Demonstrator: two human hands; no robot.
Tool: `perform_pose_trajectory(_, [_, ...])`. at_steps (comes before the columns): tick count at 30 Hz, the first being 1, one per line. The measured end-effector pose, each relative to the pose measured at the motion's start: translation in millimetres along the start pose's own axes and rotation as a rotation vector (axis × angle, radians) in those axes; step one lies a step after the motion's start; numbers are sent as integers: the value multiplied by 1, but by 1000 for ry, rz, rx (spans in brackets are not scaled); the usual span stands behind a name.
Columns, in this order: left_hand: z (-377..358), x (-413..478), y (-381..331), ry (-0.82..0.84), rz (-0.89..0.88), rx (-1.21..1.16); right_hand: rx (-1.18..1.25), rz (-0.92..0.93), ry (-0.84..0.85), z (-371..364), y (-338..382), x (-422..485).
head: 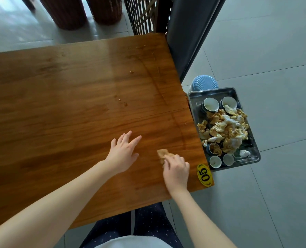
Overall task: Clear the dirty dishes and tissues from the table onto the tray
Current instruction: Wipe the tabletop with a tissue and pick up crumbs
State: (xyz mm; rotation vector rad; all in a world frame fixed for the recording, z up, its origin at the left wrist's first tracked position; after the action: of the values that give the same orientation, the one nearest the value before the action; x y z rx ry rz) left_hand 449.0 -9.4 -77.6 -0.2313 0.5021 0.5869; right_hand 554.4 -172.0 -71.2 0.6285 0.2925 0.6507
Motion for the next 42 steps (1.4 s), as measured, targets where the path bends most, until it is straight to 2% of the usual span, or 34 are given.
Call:
perform_pose_trajectory(3, [7,5,4,-12,29,-26,35,-258,-176,43,-55,24])
perform_pose_trajectory(6, [12,8,7,-19,45,-27,21,-318,-204,53,-65,38])
perform_pose_trajectory(8, [14,9,10,-15,63,-33,27,-261,-150,38,-46,40])
perform_pose_trajectory(11, [17,13,16,-14,93,-52,21,-80,-24,7,-4,37])
perform_pose_trajectory(14, [23,16,19,-24,115,-66,-17,67,21,2,10,42])
perform_pose_trajectory(21, [32,20,25,-39,166,-96,-145,4,-44,43,-33,109])
perform_pose_trajectory(26, [32,23,24,-54,146,-74,-75,-69,-62,43,-32,126])
perform_pose_trajectory(30, [32,29,24,-45,150,-76,-80,162,42,25,-13,89])
perform_pose_trajectory(33, [36,36,25,-53,164,-90,-82,268,94,22,-9,84])
perform_pose_trajectory(35, [39,38,26,-57,168,-95,-88,254,128,23,-13,105])
perform_pose_trajectory(39, [39,41,29,-61,183,-106,-36,32,59,37,-34,173])
perform_pose_trajectory(42, [37,41,33,-47,194,-116,-54,37,60,32,-24,194])
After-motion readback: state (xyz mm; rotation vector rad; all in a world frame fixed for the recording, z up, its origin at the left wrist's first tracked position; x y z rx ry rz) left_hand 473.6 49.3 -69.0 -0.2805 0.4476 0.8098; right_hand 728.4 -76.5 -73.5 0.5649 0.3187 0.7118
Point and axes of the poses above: each hand's wrist, its own x-axis towards the middle knuckle, its own z-axis out of the back of the hand, y = z × x, the point moved 10 cm from there along x, towards the middle knuckle, and after that the axes turned 14 degrees about x, right-handed, at the moved point
